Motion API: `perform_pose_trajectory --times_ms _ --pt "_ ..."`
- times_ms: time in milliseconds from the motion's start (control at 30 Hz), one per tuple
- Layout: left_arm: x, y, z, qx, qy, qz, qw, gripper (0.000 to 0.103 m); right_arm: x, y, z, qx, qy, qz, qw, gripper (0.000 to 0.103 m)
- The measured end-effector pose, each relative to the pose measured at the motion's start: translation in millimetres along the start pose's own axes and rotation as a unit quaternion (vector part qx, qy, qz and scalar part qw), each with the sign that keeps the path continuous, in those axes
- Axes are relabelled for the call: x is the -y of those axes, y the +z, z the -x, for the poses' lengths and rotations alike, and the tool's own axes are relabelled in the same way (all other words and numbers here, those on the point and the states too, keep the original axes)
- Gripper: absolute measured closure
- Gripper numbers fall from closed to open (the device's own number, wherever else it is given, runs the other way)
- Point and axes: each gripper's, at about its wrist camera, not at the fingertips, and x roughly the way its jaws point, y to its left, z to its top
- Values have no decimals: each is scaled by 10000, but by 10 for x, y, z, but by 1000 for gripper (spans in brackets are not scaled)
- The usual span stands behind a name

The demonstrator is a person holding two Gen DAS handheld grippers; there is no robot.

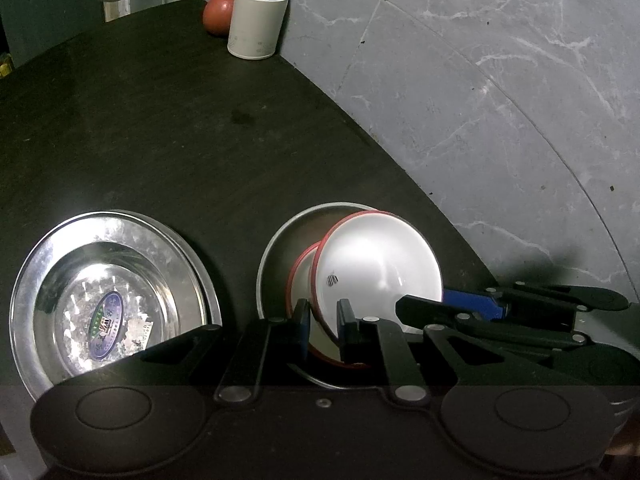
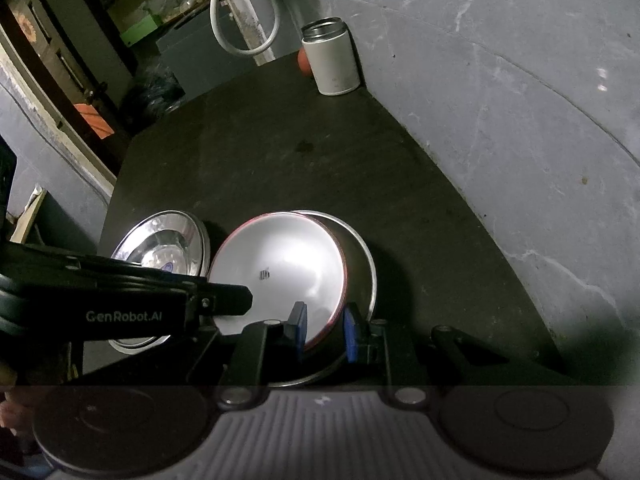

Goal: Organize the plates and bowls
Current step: 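Lower the white bowl into the stacked white bowl with both tools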

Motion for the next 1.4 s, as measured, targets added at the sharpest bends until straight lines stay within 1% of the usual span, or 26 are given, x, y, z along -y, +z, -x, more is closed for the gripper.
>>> perform_pose_trajectory --times_ms 1400 --pt "126 34 -38 -107 233 -155 9996 86 -16 -2 21 -62 36 267 9996 79"
